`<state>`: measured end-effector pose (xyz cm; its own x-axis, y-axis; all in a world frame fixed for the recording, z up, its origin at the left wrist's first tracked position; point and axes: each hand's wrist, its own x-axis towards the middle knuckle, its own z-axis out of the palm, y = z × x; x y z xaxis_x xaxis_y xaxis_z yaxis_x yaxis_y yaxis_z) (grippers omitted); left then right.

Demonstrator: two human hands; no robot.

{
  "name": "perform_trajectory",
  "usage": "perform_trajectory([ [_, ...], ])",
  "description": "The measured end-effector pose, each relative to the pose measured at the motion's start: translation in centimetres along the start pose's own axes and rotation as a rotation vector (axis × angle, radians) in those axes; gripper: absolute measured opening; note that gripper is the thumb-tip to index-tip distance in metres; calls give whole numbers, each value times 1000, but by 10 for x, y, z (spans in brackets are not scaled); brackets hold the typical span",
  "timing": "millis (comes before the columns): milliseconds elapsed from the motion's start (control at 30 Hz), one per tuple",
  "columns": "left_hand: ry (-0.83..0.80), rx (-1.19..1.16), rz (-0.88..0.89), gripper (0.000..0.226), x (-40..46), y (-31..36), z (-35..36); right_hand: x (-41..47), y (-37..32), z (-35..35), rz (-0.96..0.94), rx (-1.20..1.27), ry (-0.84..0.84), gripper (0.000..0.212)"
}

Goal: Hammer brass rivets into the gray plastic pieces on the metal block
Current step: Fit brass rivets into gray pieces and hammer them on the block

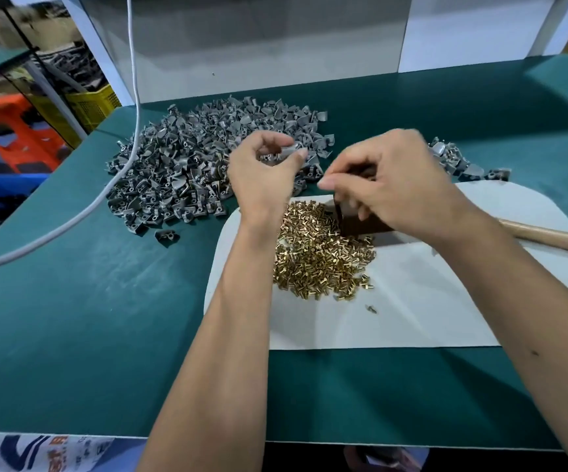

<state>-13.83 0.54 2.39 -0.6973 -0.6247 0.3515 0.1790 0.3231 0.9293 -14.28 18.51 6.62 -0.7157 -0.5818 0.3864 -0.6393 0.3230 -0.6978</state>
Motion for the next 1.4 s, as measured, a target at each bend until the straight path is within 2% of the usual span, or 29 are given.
perform_trajectory([
  [100,-108,-139,3,19,-10,7,15,-7,19,-13,78,91,137,3],
  [200,-196,-261,-16,14,-18,12,25,-12,36,-21,151,203,217,17],
  [367,-309,-358,-64,14,-23,13,31,-19,48,-24,174,294,314,19],
  [467,-345,-424,-116,16,-25,12,34,-22,51,-21,185,284,342,20],
  [633,-444,-455,-109,26,-31,13,37,-24,49,-15,169,262,353,8],
  [833,-498,-464,-106,29,-33,15,36,-27,48,-14,121,126,428,6],
  [1167,-538,-451,-144,16,-39,19,37,-27,47,-9,91,165,525,9],
  [1400,-522,-436,-181,13,-41,21,40,-26,47,-8,68,68,582,9],
])
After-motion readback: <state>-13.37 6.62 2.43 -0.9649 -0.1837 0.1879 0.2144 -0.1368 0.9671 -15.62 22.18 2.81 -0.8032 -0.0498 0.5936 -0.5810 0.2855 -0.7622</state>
